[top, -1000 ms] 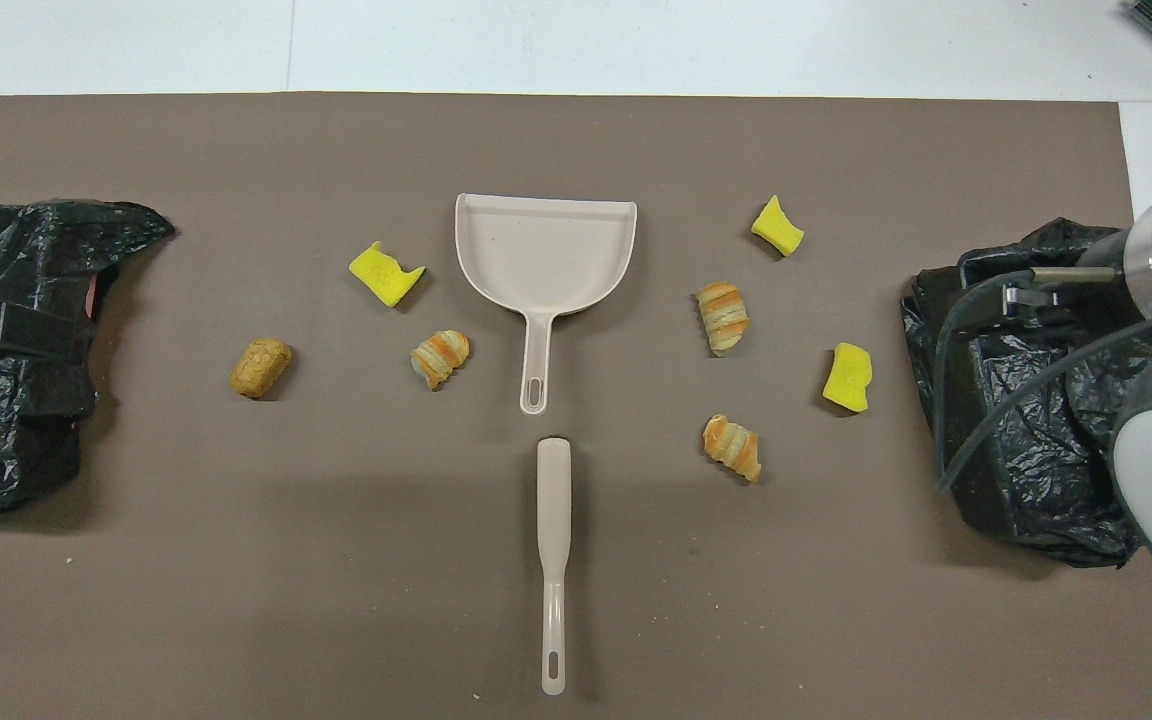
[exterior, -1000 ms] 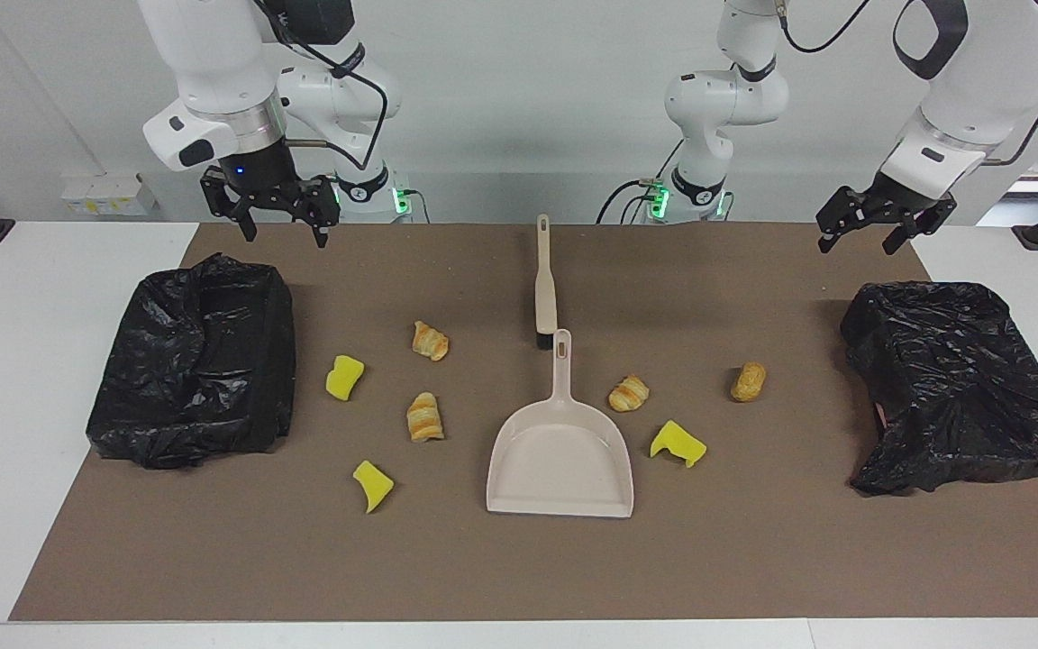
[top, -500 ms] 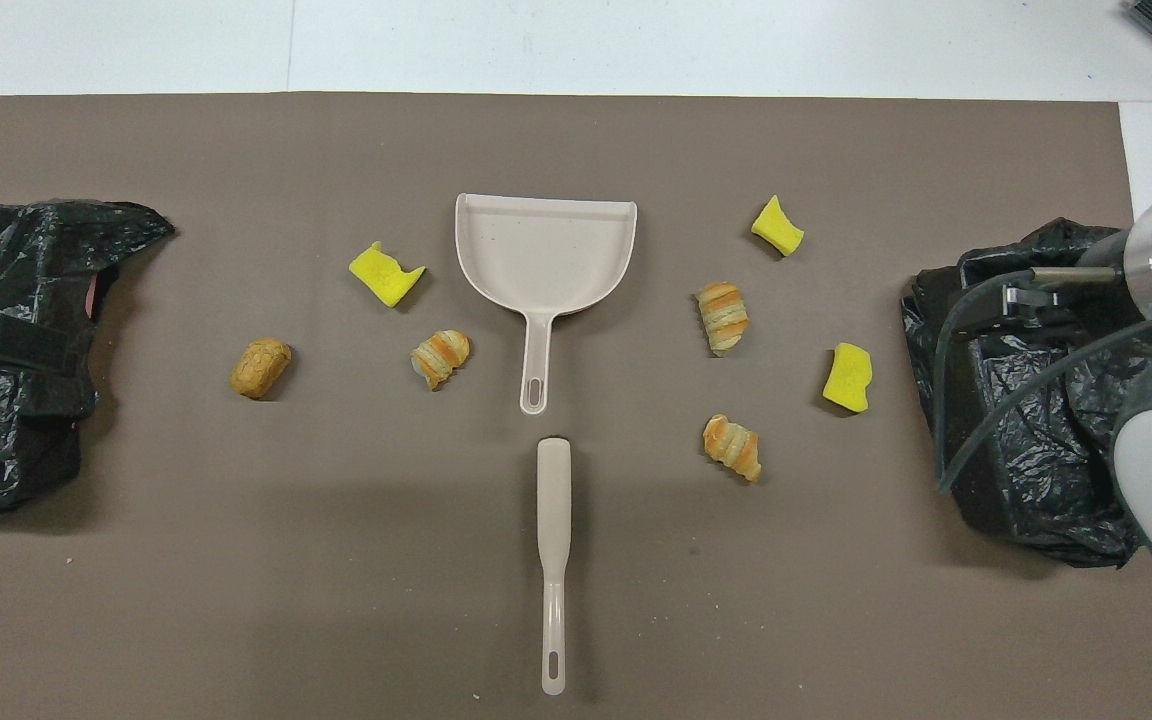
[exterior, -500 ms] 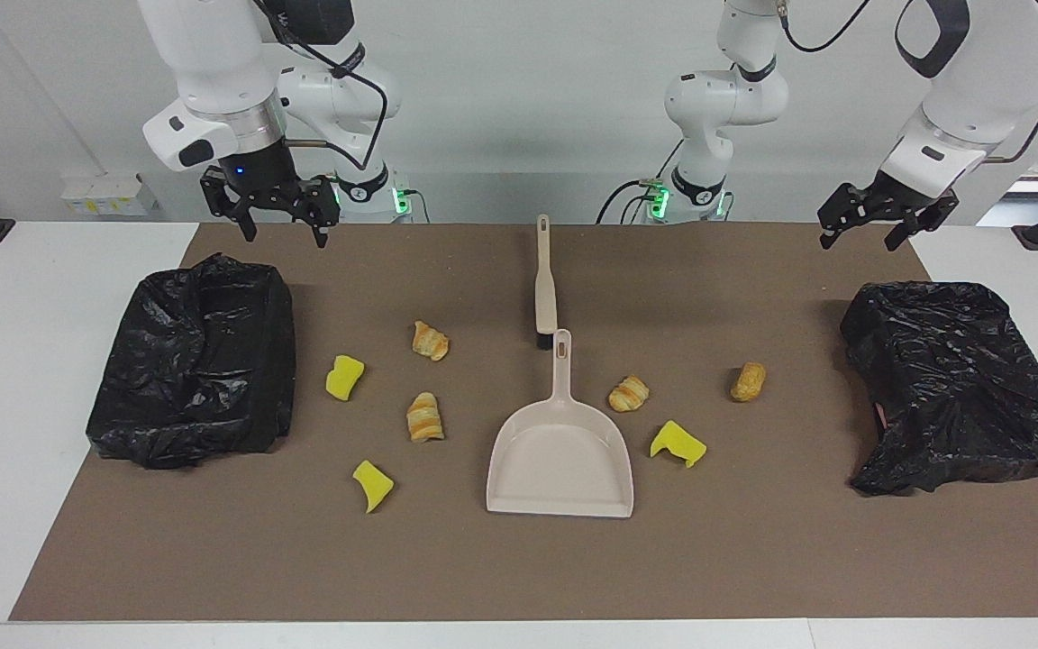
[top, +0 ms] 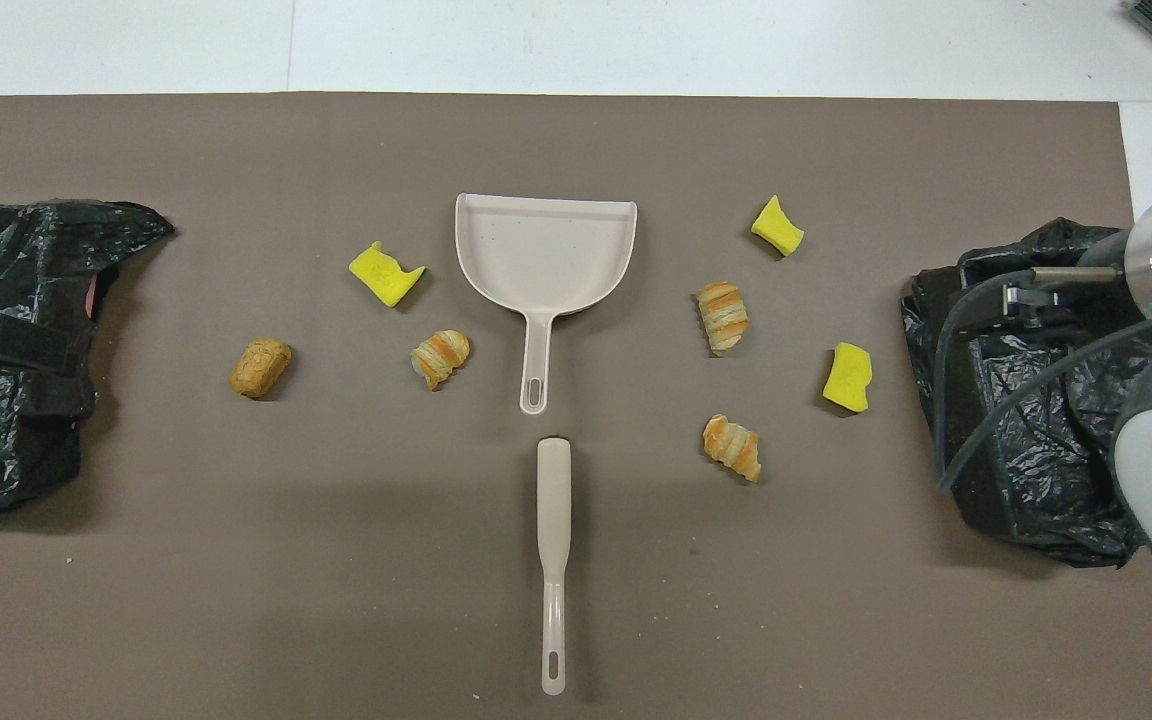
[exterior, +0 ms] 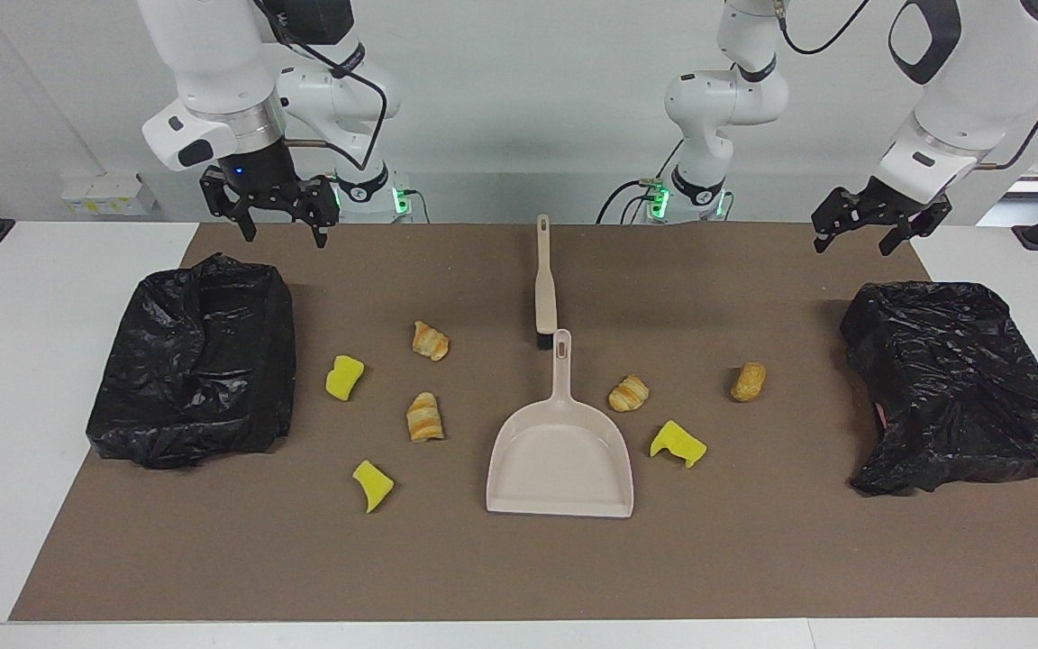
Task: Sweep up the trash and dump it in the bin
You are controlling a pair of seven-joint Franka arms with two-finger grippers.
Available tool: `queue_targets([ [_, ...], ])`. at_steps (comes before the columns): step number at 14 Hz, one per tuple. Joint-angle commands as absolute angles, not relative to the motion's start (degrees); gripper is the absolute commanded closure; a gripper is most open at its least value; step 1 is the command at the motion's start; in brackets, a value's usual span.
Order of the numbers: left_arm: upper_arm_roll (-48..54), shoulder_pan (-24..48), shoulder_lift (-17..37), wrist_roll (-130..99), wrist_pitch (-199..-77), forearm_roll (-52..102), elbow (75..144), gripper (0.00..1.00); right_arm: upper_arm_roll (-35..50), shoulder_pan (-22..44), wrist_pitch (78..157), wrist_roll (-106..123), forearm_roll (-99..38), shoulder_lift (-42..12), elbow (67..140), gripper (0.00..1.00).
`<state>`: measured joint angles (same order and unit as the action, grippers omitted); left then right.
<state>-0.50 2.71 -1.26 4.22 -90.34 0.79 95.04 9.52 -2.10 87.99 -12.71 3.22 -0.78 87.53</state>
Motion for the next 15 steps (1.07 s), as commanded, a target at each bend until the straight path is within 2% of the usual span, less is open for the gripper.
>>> queue_targets([
  [1,-0.7,4.6,-2.3,4.6,-96.8,1.0,101.5,0.00,9.8,-2.7,90.4,-15.2,2.4,1.2,90.8,0.00],
  [6,-0.7,7.5,-2.5,4.0,-106.1,1.0,110.9,0.00,10.3,-1.6,93.5,-17.1,1.1,1.2,93.3,0.00],
  [8,-0.6,8.9,-2.4,3.9,-111.4,1.1,115.6,0.00,10.3,0.0,97.7,-17.0,1.3,0.4,94.7,0.00],
  [11,-0.7,12.9,-1.3,2.5,-115.3,1.1,120.4,0.00,10.3,3.6,103.3,-20.4,1.4,-3.4,94.7,0.00],
  [15,-0.6,19.2,-2.7,-4.0,-122.3,1.4,128.8,0.00,10.3,9.6,109.7,-27.3,2.5,-9.7,93.2,0.00],
])
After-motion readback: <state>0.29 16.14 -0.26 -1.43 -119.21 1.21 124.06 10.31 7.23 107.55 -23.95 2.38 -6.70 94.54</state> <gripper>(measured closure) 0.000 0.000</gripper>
